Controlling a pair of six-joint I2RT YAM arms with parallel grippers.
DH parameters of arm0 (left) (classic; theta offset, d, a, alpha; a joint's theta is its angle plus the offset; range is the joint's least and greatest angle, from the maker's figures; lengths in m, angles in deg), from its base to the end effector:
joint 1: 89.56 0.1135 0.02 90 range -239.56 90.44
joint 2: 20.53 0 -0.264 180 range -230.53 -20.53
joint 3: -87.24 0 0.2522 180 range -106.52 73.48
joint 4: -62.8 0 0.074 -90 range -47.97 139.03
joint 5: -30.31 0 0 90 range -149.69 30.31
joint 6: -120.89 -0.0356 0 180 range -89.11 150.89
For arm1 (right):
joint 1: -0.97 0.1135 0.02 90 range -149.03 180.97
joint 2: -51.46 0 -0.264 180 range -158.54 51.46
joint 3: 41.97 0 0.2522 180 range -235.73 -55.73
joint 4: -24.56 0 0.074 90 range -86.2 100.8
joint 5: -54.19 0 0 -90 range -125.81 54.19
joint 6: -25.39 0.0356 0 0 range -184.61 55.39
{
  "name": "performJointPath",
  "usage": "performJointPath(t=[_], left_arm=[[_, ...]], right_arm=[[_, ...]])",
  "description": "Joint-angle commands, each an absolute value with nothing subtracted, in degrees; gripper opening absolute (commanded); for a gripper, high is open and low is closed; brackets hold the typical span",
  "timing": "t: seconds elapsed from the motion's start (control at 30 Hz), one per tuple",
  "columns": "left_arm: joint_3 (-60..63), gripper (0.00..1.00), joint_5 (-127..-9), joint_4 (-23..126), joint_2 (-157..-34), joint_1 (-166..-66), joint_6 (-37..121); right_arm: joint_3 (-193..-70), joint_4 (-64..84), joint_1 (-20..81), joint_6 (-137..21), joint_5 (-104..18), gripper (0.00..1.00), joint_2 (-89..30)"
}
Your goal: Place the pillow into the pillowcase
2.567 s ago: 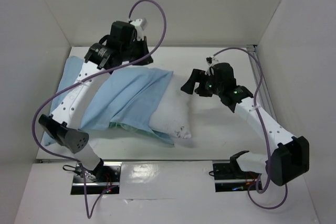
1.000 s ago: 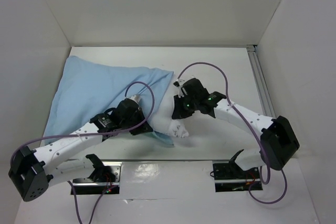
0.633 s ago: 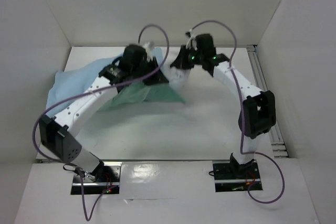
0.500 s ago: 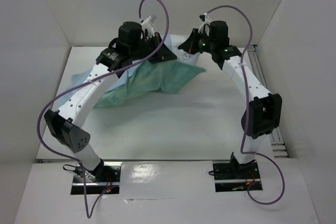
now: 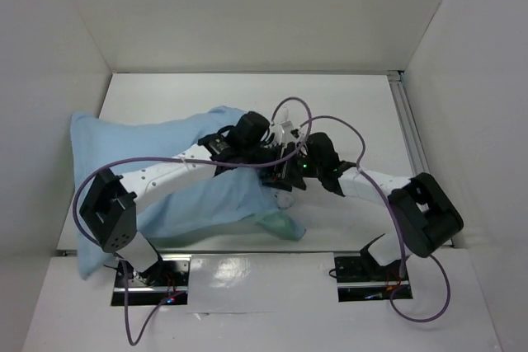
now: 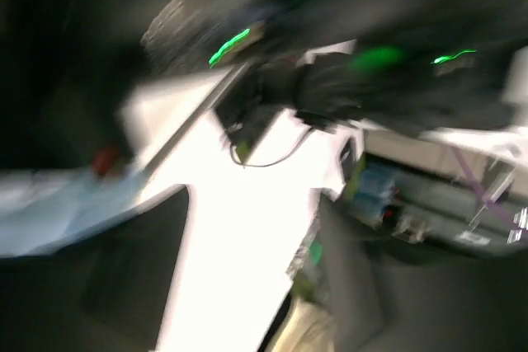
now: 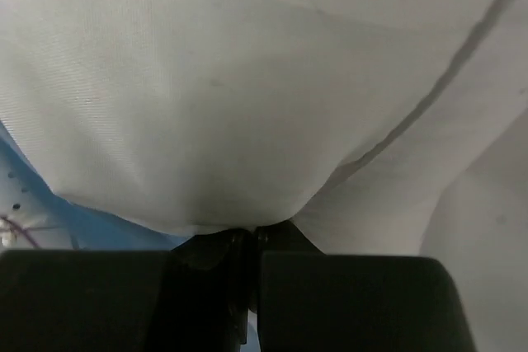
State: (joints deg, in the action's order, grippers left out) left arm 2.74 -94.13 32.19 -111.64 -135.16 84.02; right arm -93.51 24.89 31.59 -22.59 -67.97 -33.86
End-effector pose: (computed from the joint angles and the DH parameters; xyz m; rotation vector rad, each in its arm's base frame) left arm 0.2361 -0.2698 0.2859 0.2253 2.5868 -1.4844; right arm 0.2442 0.1665 0.1790 -0.1285 2.3621 1.2877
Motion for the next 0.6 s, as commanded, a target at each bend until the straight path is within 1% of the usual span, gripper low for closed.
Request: performJointPath(t=[0.0, 0.03, 0.07, 0.17, 0.2, 0.23, 0.27, 0.3, 0.33, 0.37, 0.4, 0.43, 0.47, 0.5, 0.53, 0.57], left_arm=[[-9.2, 0.82, -96.8, 36.7, -107.8, -135.2, 79.2], [-12.2, 0.98, -96.8, 35.1, -107.8, -135.2, 77.1], [-13.6, 1.00, -96.8, 32.3, -107.8, -134.7, 76.2], [-18.9, 1.00, -98.4, 28.0, -107.3, -133.9, 72.8], [-19.8, 0.96, -98.9, 26.2, -107.3, -132.1, 72.0], [-20.6, 0.91, -98.9, 25.7, -107.3, -131.1, 71.2], [-21.6, 0.66, -99.5, 25.7, -106.8, -129.8, 69.8], [-22.5, 0.50, -98.3, 23.0, -106.7, -126.7, 69.1], [-23.6, 0.37, -96.4, 20.8, -107.3, -124.8, 68.5], [-26.9, 0.25, -92.1, 18.6, -108.1, -123.1, 66.5], [-28.9, 0.22, -88.6, 16.1, -111.0, -120.2, 65.4], [-31.6, 0.31, -84.3, 12.5, -113.2, -118.9, 64.9], [-34.6, 0.43, -80.5, 5.7, -115.6, -117.9, 64.3], [-39.4, 0.55, -73.7, 3.4, -117.9, -117.2, 62.6], [-41.6, 0.69, -69.9, 1.2, -122.2, -117.2, 62.5], [-43.6, 0.73, -66.8, -0.4, -124.1, -117.2, 61.9]], right_arm=[[-92.2, 28.8, 33.9, -20.0, -68.2, 0.00, -26.3], [-92.2, 27.4, 33.9, -21.4, -68.2, 0.00, -25.2], [-92.2, 24.8, 34.5, -22.3, -68.2, 0.00, -23.4], [-92.7, 20.4, 35.2, -25.9, -67.0, 0.00, -21.2], [-92.7, 17.6, 35.2, -26.6, -66.4, 0.00, -19.8], [-92.7, 16.0, 35.9, -27.2, -65.9, 0.05, -19.1], [-92.7, 14.5, 36.6, -28.7, -65.9, 0.08, -18.3], [-92.7, 11.0, 36.6, -29.5, -64.2, 0.11, -16.7], [-93.3, 8.8, 37.2, -30.2, -63.0, 0.18, -15.9], [-93.8, 6.4, 37.2, -32.2, -61.8, 0.38, -15.0], [-95.4, 0.8, 37.2, -33.0, -60.1, 0.49, -13.3], [-96.3, -2.1, 37.2, -33.8, -55.0, 0.54, -12.4], [-97.2, -4.8, 37.2, -34.3, -51.8, 0.57, -11.4], [-98.0, -7.2, 37.2, -34.3, -48.2, 0.62, -10.3], [-98.6, -10.7, 37.2, -34.3, -41.8, 0.63, -7.5], [-99.5, -12.0, 37.2, -34.3, -38.4, 0.65, -6.1]])
